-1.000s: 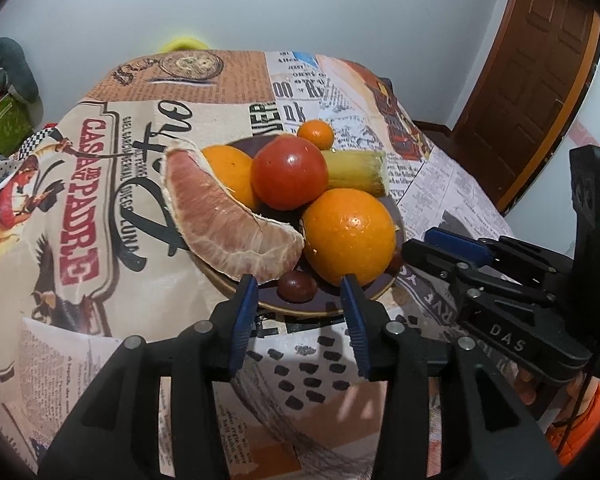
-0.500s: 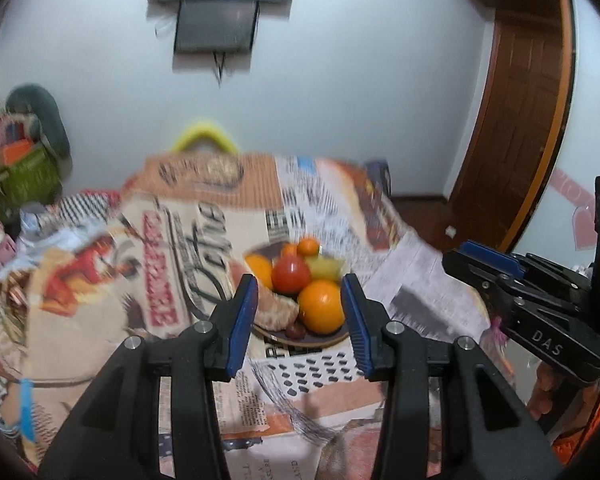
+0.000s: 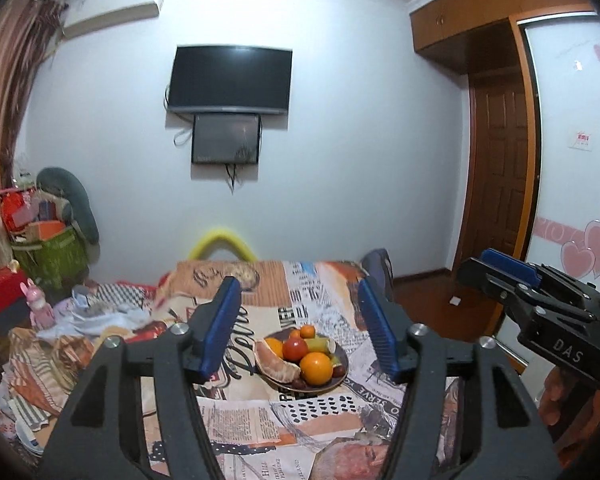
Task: Organize fruits
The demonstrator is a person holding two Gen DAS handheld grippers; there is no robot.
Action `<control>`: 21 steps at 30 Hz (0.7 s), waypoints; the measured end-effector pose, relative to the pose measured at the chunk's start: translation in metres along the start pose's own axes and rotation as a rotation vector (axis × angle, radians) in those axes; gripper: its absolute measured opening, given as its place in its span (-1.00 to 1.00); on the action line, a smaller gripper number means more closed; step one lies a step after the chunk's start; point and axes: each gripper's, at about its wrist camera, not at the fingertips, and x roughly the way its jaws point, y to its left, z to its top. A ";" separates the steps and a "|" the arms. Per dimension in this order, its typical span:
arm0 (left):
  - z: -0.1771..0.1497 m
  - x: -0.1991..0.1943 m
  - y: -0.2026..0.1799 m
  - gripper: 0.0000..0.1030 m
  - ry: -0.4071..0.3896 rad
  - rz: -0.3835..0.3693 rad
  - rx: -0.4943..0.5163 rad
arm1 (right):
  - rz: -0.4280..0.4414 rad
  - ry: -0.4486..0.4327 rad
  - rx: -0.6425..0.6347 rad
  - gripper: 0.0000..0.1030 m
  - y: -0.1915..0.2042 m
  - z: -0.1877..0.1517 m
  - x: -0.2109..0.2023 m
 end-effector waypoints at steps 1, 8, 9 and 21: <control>0.001 -0.005 -0.001 0.28 -0.008 0.004 0.005 | -0.003 -0.010 0.002 -0.10 0.002 0.000 -0.004; 0.002 -0.027 -0.002 0.76 -0.039 0.027 0.012 | -0.040 -0.054 -0.002 0.49 0.012 -0.003 -0.017; 0.002 -0.028 -0.001 0.85 -0.040 0.030 0.012 | -0.040 -0.055 -0.002 0.51 0.013 -0.003 -0.016; -0.002 -0.045 -0.005 1.00 -0.058 0.042 0.015 | -0.097 -0.069 -0.021 0.99 0.016 -0.009 -0.027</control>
